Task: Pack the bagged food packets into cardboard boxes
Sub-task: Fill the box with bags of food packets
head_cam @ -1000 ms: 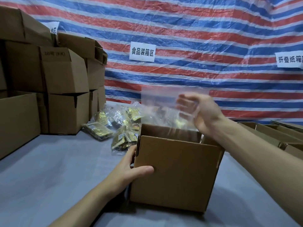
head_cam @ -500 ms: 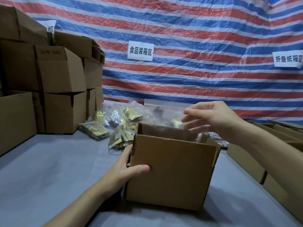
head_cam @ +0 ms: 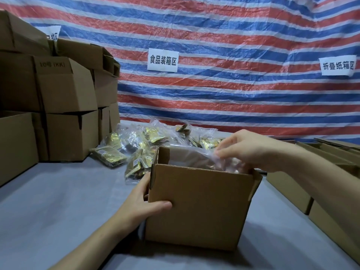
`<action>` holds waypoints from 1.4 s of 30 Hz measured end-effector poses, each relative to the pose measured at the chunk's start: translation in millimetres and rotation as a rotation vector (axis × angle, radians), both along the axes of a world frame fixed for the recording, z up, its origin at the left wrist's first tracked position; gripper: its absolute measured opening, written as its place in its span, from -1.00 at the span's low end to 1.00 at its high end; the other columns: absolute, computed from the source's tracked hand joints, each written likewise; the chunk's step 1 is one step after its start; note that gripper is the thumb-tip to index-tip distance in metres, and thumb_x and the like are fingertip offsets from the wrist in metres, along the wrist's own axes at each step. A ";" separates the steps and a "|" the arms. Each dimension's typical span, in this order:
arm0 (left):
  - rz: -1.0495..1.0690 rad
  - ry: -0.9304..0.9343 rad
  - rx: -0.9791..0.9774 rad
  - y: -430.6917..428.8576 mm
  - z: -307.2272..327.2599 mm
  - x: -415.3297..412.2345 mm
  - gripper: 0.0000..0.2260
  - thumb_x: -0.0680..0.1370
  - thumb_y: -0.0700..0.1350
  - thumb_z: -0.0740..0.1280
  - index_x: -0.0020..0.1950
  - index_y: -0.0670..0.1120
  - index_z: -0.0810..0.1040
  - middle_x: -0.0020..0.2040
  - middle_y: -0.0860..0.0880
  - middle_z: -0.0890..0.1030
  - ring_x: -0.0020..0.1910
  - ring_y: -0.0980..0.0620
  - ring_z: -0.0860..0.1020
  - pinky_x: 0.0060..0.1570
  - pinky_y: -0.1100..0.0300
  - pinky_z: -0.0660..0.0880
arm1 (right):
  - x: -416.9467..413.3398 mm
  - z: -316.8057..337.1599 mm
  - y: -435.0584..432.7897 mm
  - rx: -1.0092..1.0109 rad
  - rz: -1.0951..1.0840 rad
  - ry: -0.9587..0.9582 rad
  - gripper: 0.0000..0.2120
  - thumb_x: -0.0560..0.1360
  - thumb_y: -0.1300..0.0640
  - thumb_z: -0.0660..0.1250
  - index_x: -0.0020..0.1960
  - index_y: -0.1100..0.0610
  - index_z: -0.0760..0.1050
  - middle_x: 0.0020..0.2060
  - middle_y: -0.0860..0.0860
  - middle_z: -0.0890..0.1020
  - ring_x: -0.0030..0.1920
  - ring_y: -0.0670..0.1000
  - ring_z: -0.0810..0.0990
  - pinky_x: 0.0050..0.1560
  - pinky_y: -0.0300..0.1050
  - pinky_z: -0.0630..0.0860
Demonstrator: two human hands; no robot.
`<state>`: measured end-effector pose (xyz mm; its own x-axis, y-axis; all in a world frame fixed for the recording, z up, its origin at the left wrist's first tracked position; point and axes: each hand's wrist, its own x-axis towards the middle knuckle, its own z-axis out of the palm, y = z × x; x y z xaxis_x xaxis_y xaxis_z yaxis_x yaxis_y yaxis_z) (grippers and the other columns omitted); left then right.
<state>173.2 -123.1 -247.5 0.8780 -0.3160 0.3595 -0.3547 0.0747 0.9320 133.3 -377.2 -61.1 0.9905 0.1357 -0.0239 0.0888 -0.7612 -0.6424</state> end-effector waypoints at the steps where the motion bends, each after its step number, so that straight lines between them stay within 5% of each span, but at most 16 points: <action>1: 0.005 -0.009 0.004 -0.3 -0.2 -0.2 -0.29 0.16 0.13 0.57 0.26 0.01 0.51 0.12 0.05 0.71 0.09 0.05 0.69 -0.02 0.22 0.59 | 1.3 -2.7 3.8 -0.091 -0.030 -0.040 -0.82 0.53 0.02 0.46 -0.19 0.07 0.73 -0.23 0.01 0.73 -0.28 -0.07 0.67 -0.33 -0.19 0.59; 3: 0.007 -0.019 0.004 -1.1 -0.3 -0.2 -0.29 0.17 0.13 0.56 0.28 0.01 0.50 0.12 0.03 0.71 0.10 0.03 0.68 -0.01 0.19 0.59 | 4.6 -7.3 10.9 -0.206 -0.089 -0.094 -0.87 0.51 0.04 0.48 -0.16 0.05 0.73 -0.21 -0.04 0.72 -0.15 -0.03 0.68 -0.23 -0.17 0.64; 12: 0.001 -0.033 -0.005 -1.7 0.6 -1.6 -0.31 0.20 0.14 0.55 0.29 0.01 0.50 0.14 0.03 0.71 0.11 0.02 0.68 -0.01 0.21 0.60 | 5.1 -10.5 29.8 -0.370 -0.213 -0.187 -0.88 0.46 0.05 0.53 -0.11 0.10 0.71 -0.18 0.01 0.73 -0.15 0.00 0.70 -0.02 0.03 0.69; 17: -0.005 -0.024 0.001 -0.6 -0.3 0.3 -0.30 0.20 0.16 0.58 0.31 0.06 0.50 0.18 0.00 0.69 0.16 -0.03 0.67 0.06 0.10 0.60 | -7.8 -10.5 35.4 -0.638 -0.274 -0.533 -0.78 0.40 -0.07 0.56 -0.06 0.00 0.61 -0.16 -0.03 0.65 -0.11 0.02 0.62 -0.12 -0.04 0.57; 20: -0.005 -0.017 -0.004 -0.7 -0.8 0.7 -0.27 0.20 0.18 0.60 0.32 0.04 0.50 0.19 -0.04 0.69 0.17 -0.07 0.66 0.10 0.03 0.59 | -11.2 -3.9 36.1 -0.528 -0.084 -0.704 -0.88 0.49 -0.04 0.48 -0.09 -0.01 0.69 -0.17 -0.07 0.69 -0.17 -0.06 0.63 -0.15 -0.07 0.61; 23: -0.011 -0.006 -0.021 -1.6 0.2 -0.6 -0.16 0.15 0.29 0.65 0.33 0.01 0.49 0.19 -0.06 0.69 0.16 -0.07 0.67 0.08 0.06 0.61 | -6.6 -1.8 40.0 -0.367 0.059 -0.424 -0.64 0.59 -0.20 0.30 -0.15 0.02 0.72 -0.29 -0.05 0.71 -0.26 0.00 0.68 -0.18 -0.04 0.66; 27: -0.020 -0.005 -0.021 -1.9 1.3 -2.2 -0.12 0.13 0.33 0.65 0.35 0.02 0.48 0.20 -0.06 0.69 0.18 -0.08 0.66 0.07 0.07 0.61 | 6.2 -11.4 39.0 -0.411 0.078 0.146 -0.38 0.55 -0.43 0.06 0.15 -0.02 0.67 0.00 -0.10 0.71 0.03 -0.05 0.70 0.15 -0.05 0.61; 30: -0.021 -0.007 -0.012 -1.5 0.8 -1.9 -0.20 0.12 0.35 0.65 0.29 0.13 0.52 0.19 -0.03 0.69 0.17 -0.05 0.66 0.05 0.09 0.61 | 7.8 -5.5 33.6 -0.196 0.139 0.424 -0.61 0.60 -0.24 0.24 0.15 -0.02 0.69 0.02 -0.03 0.75 0.00 0.02 0.74 -0.02 -0.07 0.69; 33: -0.028 -0.008 -0.016 -1.3 1.1 -1.6 -0.31 0.14 0.33 0.65 0.22 0.24 0.57 0.19 -0.02 0.69 0.17 -0.04 0.67 0.04 0.11 0.61 | 10.5 -0.2 28.6 -0.215 0.200 0.315 -0.81 0.62 0.05 0.33 0.07 -0.01 0.72 -0.05 -0.02 0.76 -0.02 0.03 0.75 0.04 0.00 0.68; 36: -0.036 -0.006 -0.018 -1.3 3.5 -3.1 -0.34 0.15 0.33 0.64 0.20 0.27 0.58 0.20 -0.02 0.69 0.17 -0.03 0.67 0.05 0.13 0.61 | 15.6 -5.7 26.9 -0.126 0.176 0.055 -0.87 0.59 0.10 0.40 0.01 -0.05 0.73 -0.18 -0.13 0.75 -0.15 -0.14 0.73 -0.20 -0.26 0.65; 40: -0.023 -0.008 -0.010 -1.3 3.0 -2.7 -0.19 0.16 0.33 0.63 0.32 0.05 0.51 0.20 -0.06 0.68 0.19 -0.07 0.66 0.12 0.03 0.59 | 21.0 -13.6 25.1 0.062 0.114 -0.095 -0.67 0.47 0.38 0.45 -0.15 -0.06 0.73 -0.21 -0.10 0.75 -0.15 -0.08 0.74 -0.29 -0.23 0.63; 42: -0.025 -0.006 -0.006 -1.1 3.0 -2.7 -0.14 0.16 0.32 0.63 0.35 -0.01 0.48 0.21 -0.07 0.68 0.19 -0.08 0.66 0.11 0.05 0.59 | 21.4 -14.9 27.8 0.011 0.141 -0.030 -0.76 0.48 0.28 0.48 -0.09 -0.07 0.72 -0.21 -0.09 0.75 -0.16 -0.06 0.74 -0.27 -0.19 0.65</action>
